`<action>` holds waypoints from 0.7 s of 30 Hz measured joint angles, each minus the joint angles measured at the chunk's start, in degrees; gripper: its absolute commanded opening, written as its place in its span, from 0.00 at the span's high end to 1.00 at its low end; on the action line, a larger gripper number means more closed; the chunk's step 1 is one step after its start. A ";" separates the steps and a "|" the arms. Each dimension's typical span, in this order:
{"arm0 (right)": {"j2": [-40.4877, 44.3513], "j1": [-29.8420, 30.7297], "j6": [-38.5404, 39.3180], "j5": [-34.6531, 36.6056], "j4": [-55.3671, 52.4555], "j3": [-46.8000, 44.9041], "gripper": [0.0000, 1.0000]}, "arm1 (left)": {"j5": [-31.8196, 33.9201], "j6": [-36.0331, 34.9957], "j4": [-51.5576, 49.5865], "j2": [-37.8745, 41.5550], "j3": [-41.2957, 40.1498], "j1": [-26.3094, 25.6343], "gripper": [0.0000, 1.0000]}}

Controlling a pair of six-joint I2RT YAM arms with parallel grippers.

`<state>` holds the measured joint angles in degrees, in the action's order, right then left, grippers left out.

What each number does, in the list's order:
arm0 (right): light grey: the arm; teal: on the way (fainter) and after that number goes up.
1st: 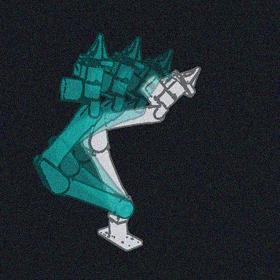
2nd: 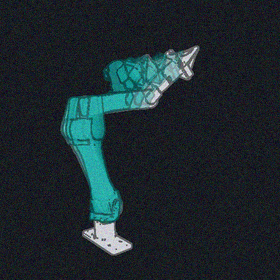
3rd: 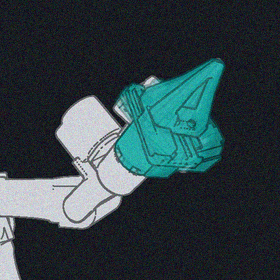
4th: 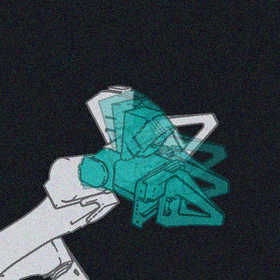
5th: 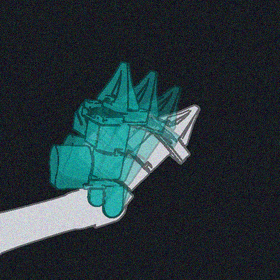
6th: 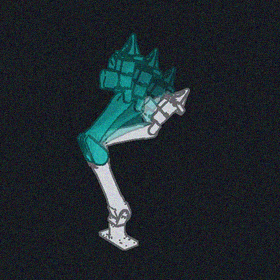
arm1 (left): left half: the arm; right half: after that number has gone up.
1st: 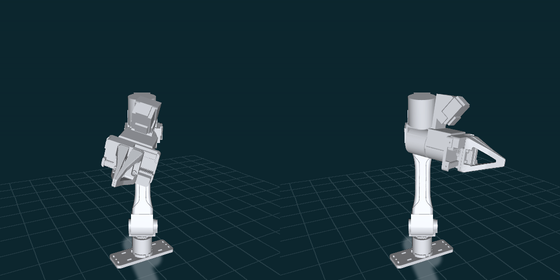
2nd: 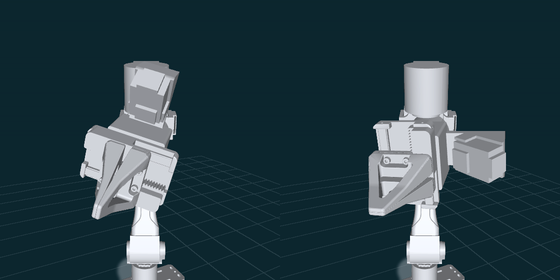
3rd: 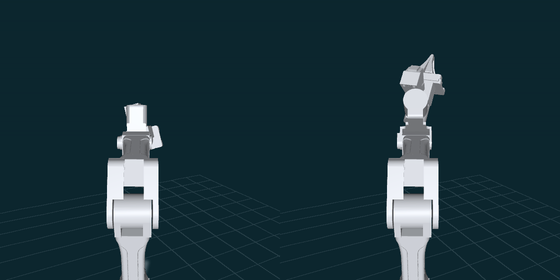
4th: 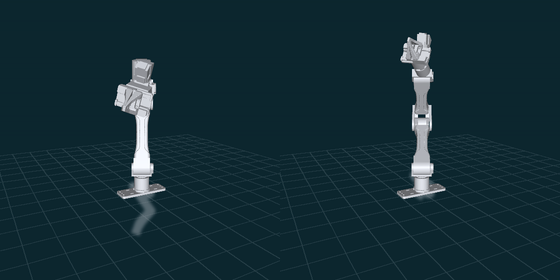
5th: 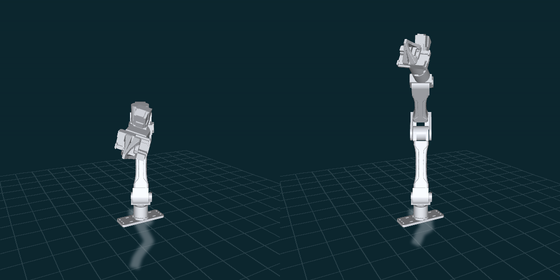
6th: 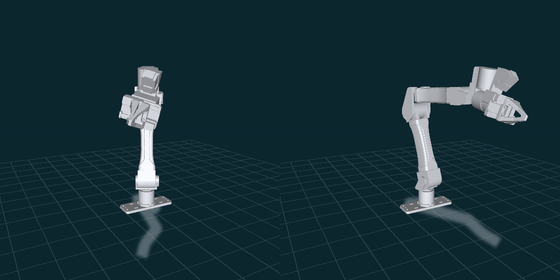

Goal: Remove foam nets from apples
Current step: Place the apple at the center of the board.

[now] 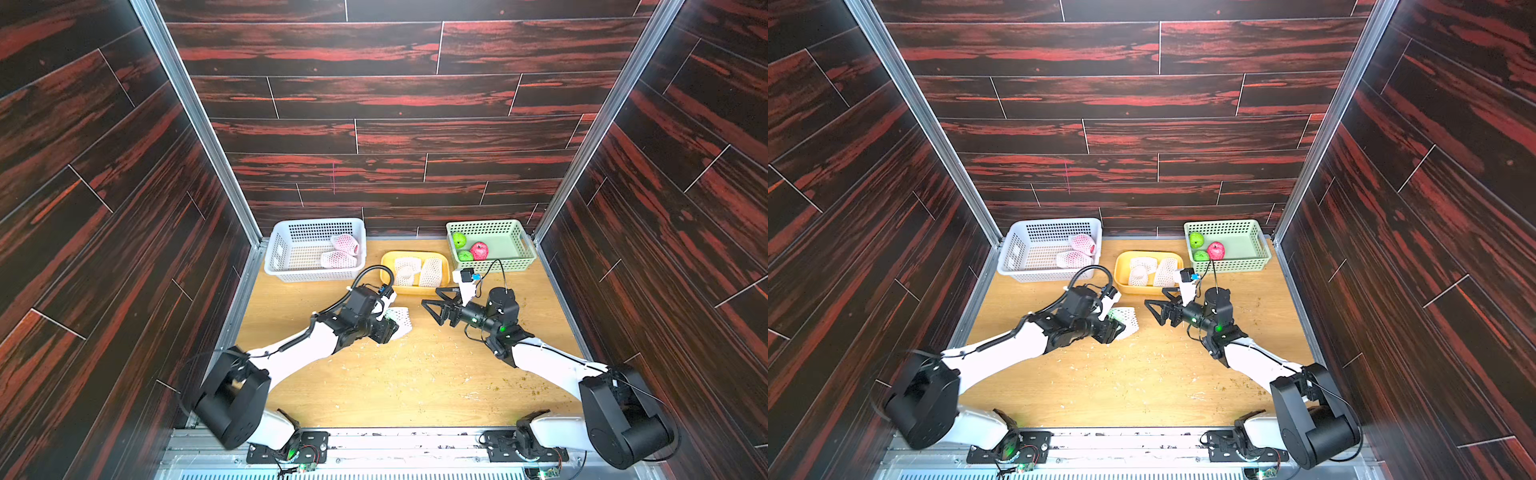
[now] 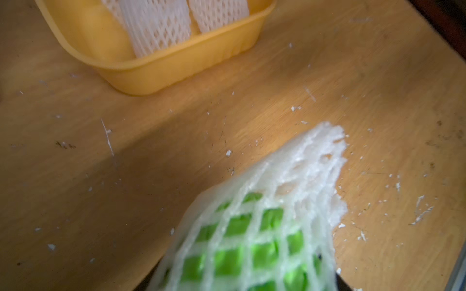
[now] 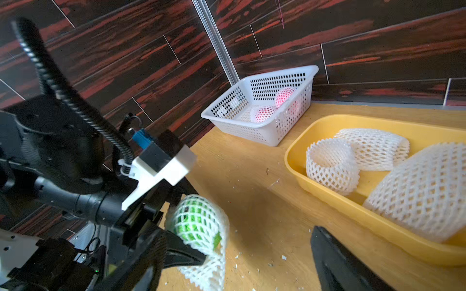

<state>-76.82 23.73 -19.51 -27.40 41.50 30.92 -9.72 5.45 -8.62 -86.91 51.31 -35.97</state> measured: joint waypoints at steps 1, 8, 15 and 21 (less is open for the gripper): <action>0.00 0.00 0.15 0.20 0.59 -1.03 0.07 | 0.39 -0.13 -1.36 -1.51 0.96 -0.09 0.51; -1.36 -0.02 -0.28 0.61 8.33 -6.01 0.07 | 2.25 -0.96 -7.41 -10.51 8.22 -0.70 0.46; -3.28 -0.02 -1.51 0.52 13.84 -7.21 0.07 | 3.61 -1.44 -10.78 -14.43 10.43 -1.25 0.15; -3.50 -0.02 -1.64 0.35 14.86 -7.21 0.07 | 4.57 1.05 -11.10 -14.10 10.43 -1.01 0.10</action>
<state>-80.31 23.70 -21.15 -27.05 56.36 23.70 -5.15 6.50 -19.73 -101.01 61.73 -36.97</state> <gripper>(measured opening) 0.930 0.896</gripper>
